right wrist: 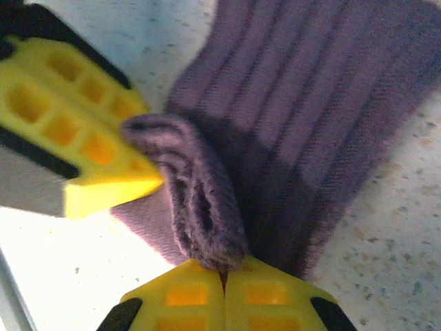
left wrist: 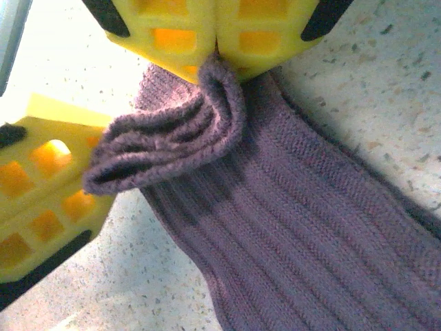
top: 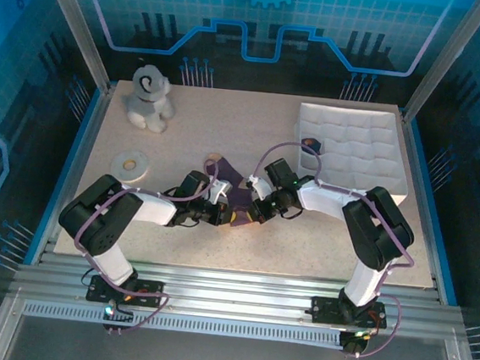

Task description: Roll the socks

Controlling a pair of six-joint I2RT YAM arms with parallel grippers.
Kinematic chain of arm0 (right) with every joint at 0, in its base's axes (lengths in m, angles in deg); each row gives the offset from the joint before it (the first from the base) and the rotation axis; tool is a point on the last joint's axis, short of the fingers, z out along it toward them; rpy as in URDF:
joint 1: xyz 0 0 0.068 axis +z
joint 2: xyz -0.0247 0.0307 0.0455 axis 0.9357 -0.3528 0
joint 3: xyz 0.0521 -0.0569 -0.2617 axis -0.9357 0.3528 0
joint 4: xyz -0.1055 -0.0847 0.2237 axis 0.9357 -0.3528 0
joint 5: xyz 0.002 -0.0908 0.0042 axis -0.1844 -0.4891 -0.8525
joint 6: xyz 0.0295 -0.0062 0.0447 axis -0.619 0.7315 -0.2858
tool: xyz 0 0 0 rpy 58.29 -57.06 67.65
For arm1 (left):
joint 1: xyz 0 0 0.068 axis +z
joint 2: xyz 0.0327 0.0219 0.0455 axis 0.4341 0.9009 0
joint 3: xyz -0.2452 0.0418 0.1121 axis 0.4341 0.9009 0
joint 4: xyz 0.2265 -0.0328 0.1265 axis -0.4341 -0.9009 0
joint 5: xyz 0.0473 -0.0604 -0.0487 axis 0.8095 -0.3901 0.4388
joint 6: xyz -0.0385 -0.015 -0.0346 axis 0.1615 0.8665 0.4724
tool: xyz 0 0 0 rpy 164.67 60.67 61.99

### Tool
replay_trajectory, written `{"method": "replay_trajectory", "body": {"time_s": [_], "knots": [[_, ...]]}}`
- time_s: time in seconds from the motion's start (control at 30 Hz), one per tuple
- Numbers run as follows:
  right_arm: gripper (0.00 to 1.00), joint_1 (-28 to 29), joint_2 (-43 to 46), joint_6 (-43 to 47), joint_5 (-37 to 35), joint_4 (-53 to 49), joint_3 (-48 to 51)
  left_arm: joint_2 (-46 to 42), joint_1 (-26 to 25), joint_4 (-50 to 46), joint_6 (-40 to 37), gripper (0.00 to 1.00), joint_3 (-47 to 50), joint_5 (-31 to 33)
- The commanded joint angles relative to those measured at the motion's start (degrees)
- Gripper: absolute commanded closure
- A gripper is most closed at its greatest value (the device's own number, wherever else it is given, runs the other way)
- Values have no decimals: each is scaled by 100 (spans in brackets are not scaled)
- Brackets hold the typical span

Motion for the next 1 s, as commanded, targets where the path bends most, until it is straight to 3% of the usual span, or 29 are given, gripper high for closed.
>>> {"method": "replay_trajectory", "body": {"time_s": [0.0,0.27,0.47,0.57,0.67,0.77,0.97], "knots": [[100,78,-359,-479,-640,-580,-61,90,-1,-302,-205,96,14,33],[100,76,-703,-655,-1027,-1214,-448,-1013,-210,-940,-1077,78,9,342],[100,77,-806,-662,-1004,-1289,-477,-2088,-635,-2175,-2587,69,-369,841],[100,79,-849,-646,-993,-1329,-503,-2476,-885,-1726,-3295,66,-79,789],[100,85,-877,-627,-992,-1383,-514,-2587,-1292,-1577,-4031,62,-27,1219],[100,39,-930,-617,-938,-1421,-517,-2449,-1652,-1942,-4896,61,-274,2060],[100,-46,-1035,-666,-656,-1472,-581,-1803,-1990,-2128,-6217,63,-431,3201]]}}
